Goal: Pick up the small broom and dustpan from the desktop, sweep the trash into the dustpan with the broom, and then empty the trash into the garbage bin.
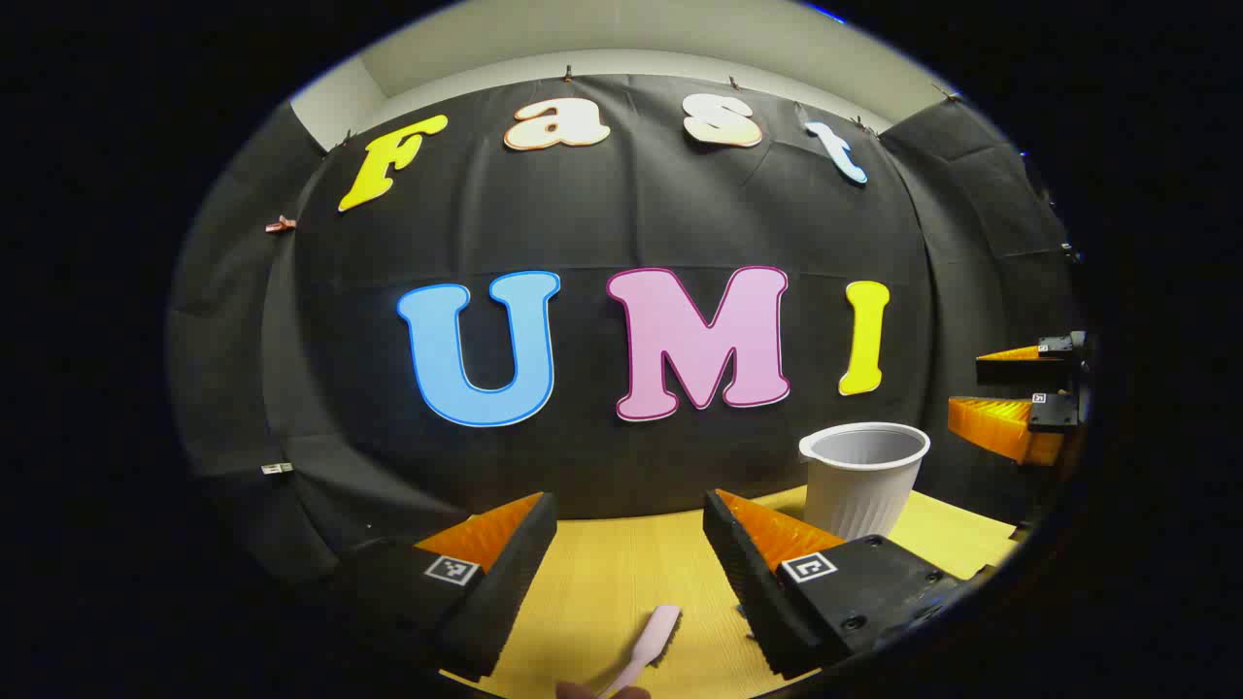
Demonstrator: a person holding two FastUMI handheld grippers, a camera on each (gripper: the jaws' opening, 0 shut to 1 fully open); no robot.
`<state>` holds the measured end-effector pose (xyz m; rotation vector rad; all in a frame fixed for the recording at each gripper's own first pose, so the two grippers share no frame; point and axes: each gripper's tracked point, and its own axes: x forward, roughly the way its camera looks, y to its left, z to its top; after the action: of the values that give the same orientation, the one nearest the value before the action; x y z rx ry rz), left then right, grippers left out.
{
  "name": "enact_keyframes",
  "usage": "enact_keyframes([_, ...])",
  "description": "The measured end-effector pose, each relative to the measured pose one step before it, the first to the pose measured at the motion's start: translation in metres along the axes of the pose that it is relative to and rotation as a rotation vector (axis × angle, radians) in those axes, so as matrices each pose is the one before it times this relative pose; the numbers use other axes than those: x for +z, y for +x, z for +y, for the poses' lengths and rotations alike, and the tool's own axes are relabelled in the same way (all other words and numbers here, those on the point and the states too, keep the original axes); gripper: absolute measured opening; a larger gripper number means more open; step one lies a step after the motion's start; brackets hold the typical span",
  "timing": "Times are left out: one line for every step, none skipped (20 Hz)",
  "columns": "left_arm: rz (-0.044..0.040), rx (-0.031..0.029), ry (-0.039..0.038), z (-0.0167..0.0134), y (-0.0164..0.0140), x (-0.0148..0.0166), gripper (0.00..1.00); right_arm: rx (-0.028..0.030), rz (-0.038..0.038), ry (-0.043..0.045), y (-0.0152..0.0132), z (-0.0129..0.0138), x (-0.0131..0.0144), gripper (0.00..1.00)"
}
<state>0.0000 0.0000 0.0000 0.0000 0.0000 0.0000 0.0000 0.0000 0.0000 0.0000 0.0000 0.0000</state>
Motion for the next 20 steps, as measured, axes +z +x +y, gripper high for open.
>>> enact_keyframes([0.00237,-0.00037,-0.00130,-0.00046,-0.00021,-0.00171,0.97,0.00351,0.00403,0.00454,0.00021,0.00149,-0.00257,0.97])
enact_keyframes([0.00181,-0.00322,-0.00125,-0.00187,0.00117,0.00033,0.97,0.00319,0.00338,0.00320,-0.00007,0.00024,-0.00057,0.97])
enact_keyframes([0.00152,-0.00196,0.00019,-0.00180,0.00040,-0.00129,0.97,-0.00143,0.00299,-0.00158,0.00030,-0.00050,-0.00201,0.97])
enact_keyframes([0.00162,0.00113,0.00212,-0.00036,-0.00023,0.00093,0.97,-0.00613,0.00147,-0.00443,0.00009,-0.00223,-0.00068,0.97])
enact_keyframes([0.00165,0.00040,0.00031,0.00047,0.00056,-0.00155,0.97,0.00070,0.00240,-0.00267,0.00000,-0.00075,-0.00115,0.97])
enact_keyframes([0.00104,0.00206,-0.00142,0.00040,0.00000,0.00060,0.97,-0.00040,0.00352,-0.00262,-0.00018,-0.00042,-0.00220,0.97])
enact_keyframes([0.00508,0.00048,-0.00173,-0.00003,0.00080,-0.00264,0.97,0.00092,0.00475,-0.00122,-0.00061,-0.00052,-0.00187,0.97])
enact_keyframes([0.00417,0.00086,-0.00145,-0.00024,0.00104,-0.00100,0.97,0.00094,0.00477,0.00033,-0.00106,-0.00016,-0.00024,0.97])
enact_keyframes([0.00242,0.00077,-0.00046,0.00027,0.00003,-0.00005,0.97,-0.00212,0.00337,0.00158,-0.00025,-0.00172,-0.00227,0.97])
enact_keyframes([0.00240,-0.00006,0.00051,0.00005,0.00019,-0.00017,0.97,-0.00107,0.00429,0.00290,-0.00004,-0.00046,-0.00106,0.97])
enact_keyframes([0.00267,0.00081,0.00031,0.00055,0.00040,-0.00260,0.97,0.00018,0.00462,0.00310,-0.00062,0.00057,-0.00061,0.97])
enact_keyframes([0.00316,-0.00006,-0.00070,0.00048,0.00086,-0.00043,0.97,0.00035,0.00368,0.00075,-0.00006,0.00035,-0.00074,0.97])
enact_keyframes([0.00344,-0.00030,-0.00126,0.00068,-0.00005,-0.00212,0.97,0.00174,0.00561,-0.00124,0.00046,-0.00024,-0.00239,0.97])
enact_keyframes([0.00190,0.00123,-0.00042,0.00094,-0.00048,0.00018,0.97,0.00568,0.00964,-0.00300,-0.00097,0.00088,-0.00336,0.97])
enact_keyframes([0.00210,0.00187,0.00076,0.00101,-0.00007,-0.00200,0.97,0.01245,0.01526,-0.00422,-0.00184,0.00252,-0.00446,0.97])
enact_keyframes([0.00120,0.00205,0.00122,0.00121,0.00071,-0.00055,0.97,0.02378,0.03043,-0.00202,-0.00109,0.00409,-0.00815,0.98])
enact_keyframes([0.00217,0.00049,0.00112,0.00081,0.00015,-0.00188,0.97,0.02377,0.04169,-0.00180,-0.00161,0.00262,-0.01245,0.98])
enact_keyframes([0.00485,0.00076,0.00110,0.00020,0.00044,-0.00192,0.97,0.02524,0.04757,0.00287,-0.00288,0.00327,-0.01352,0.98])
enact_keyframes([0.00544,0.00079,0.00152,0.00024,0.00063,-0.00392,0.97,0.02240,0.05646,0.00573,-0.00244,0.00230,-0.01537,0.98])
enact_keyframes([0.00441,0.00088,0.00155,0.00077,-0.00041,-0.00230,0.97,0.01763,0.05580,0.00866,-0.00053,0.00242,-0.01691,0.98])
